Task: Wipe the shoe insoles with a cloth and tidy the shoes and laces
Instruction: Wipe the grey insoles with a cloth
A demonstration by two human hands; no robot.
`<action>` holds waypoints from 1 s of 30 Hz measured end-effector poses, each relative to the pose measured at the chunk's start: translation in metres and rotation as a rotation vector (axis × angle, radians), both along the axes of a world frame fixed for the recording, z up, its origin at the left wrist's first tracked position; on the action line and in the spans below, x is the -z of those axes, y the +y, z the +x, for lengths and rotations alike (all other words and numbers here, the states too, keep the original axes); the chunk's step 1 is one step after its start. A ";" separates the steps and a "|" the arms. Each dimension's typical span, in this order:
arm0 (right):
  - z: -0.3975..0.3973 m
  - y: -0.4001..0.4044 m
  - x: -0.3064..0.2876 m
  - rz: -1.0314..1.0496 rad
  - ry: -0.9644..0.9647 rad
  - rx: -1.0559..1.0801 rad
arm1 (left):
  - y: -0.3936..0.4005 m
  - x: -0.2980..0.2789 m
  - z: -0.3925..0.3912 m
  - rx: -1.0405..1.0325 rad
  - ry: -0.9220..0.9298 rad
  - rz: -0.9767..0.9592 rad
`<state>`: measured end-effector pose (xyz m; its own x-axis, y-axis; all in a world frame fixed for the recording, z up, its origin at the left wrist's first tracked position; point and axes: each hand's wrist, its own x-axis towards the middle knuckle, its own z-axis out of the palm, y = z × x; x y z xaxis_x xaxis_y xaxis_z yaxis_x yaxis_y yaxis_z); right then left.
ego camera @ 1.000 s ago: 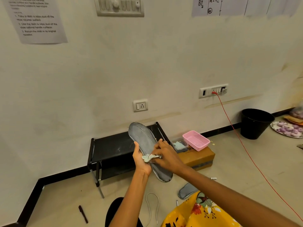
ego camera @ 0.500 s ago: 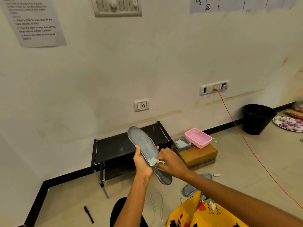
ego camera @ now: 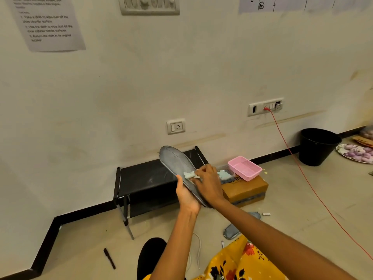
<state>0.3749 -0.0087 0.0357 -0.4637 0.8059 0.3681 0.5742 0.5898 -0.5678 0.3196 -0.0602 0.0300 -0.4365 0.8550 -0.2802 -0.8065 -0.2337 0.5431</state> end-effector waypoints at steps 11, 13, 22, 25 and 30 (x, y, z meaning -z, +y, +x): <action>0.034 0.009 -0.009 -0.072 -0.066 -0.494 | -0.006 0.016 -0.021 0.047 0.041 0.007; 0.024 0.020 -0.018 -0.019 0.093 -0.272 | -0.007 0.017 -0.021 0.031 0.061 0.019; 0.004 0.015 -0.013 0.483 -0.346 -0.247 | -0.004 0.008 -0.023 0.113 0.115 -0.014; 0.024 -0.008 0.006 0.478 -0.279 -0.410 | -0.004 0.015 -0.033 0.072 0.086 -0.050; 0.036 -0.004 0.008 0.095 -0.014 -0.339 | 0.003 0.018 -0.041 0.065 0.068 -0.009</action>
